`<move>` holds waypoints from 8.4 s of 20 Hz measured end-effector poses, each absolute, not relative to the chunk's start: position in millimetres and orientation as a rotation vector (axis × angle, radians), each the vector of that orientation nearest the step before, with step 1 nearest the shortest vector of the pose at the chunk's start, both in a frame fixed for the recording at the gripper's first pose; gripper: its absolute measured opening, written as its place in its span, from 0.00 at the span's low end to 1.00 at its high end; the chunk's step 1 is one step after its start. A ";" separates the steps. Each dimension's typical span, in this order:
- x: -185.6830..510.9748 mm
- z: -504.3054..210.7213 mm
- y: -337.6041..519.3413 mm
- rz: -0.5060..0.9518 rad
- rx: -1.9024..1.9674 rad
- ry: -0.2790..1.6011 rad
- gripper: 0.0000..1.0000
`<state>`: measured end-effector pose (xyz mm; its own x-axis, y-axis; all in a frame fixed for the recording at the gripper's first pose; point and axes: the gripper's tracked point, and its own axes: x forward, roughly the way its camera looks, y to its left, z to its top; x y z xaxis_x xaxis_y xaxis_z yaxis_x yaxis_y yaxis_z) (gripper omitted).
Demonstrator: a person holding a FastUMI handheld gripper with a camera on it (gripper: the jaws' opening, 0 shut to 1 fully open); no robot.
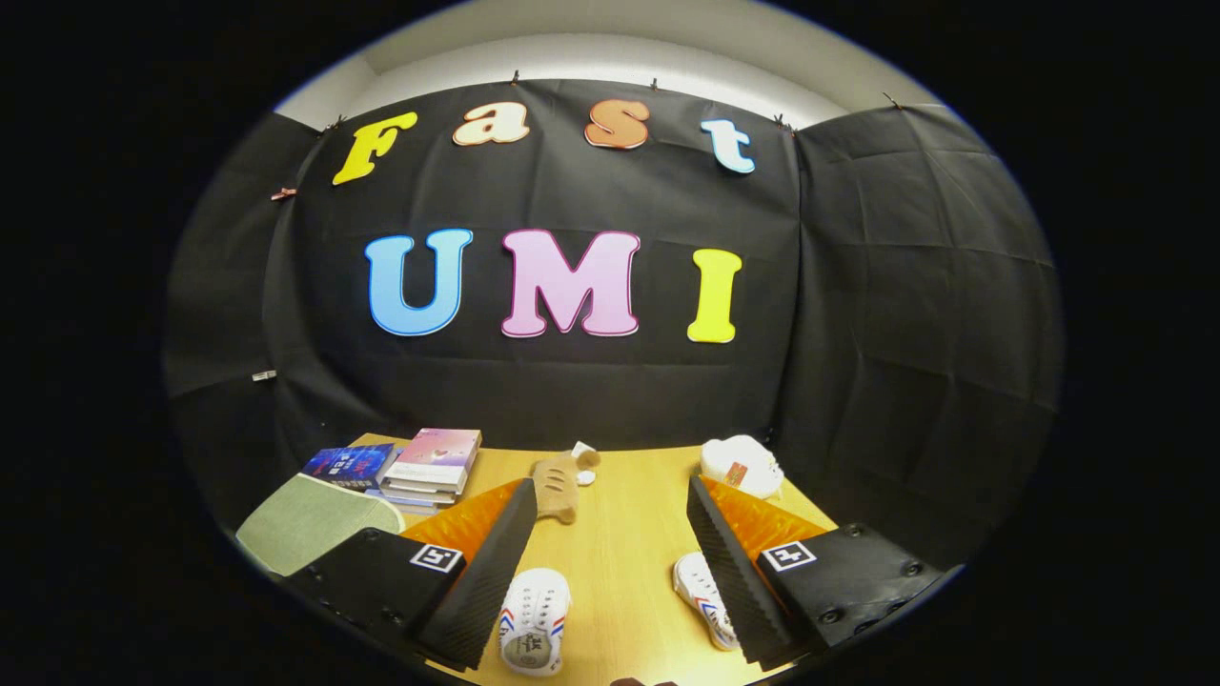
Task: Open the storage box then place both shoes into the box .Put the left shoe in first, then the right shoe, with the right side of both shoes facing outward in a uniform manner.
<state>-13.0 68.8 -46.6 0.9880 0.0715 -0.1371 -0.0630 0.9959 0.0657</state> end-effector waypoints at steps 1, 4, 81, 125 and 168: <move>-14.1 -52.5 79.7 0.097 0.093 0.160 0.98; -18.6 -78.0 109.1 0.169 0.181 0.249 0.98; -182.7 -63.8 636.0 1.133 0.697 1.161 0.06; -17.6 -356.3 118.7 0.314 -0.184 0.947 0.96; -77.8 -120.6 352.7 0.640 0.368 0.903 0.05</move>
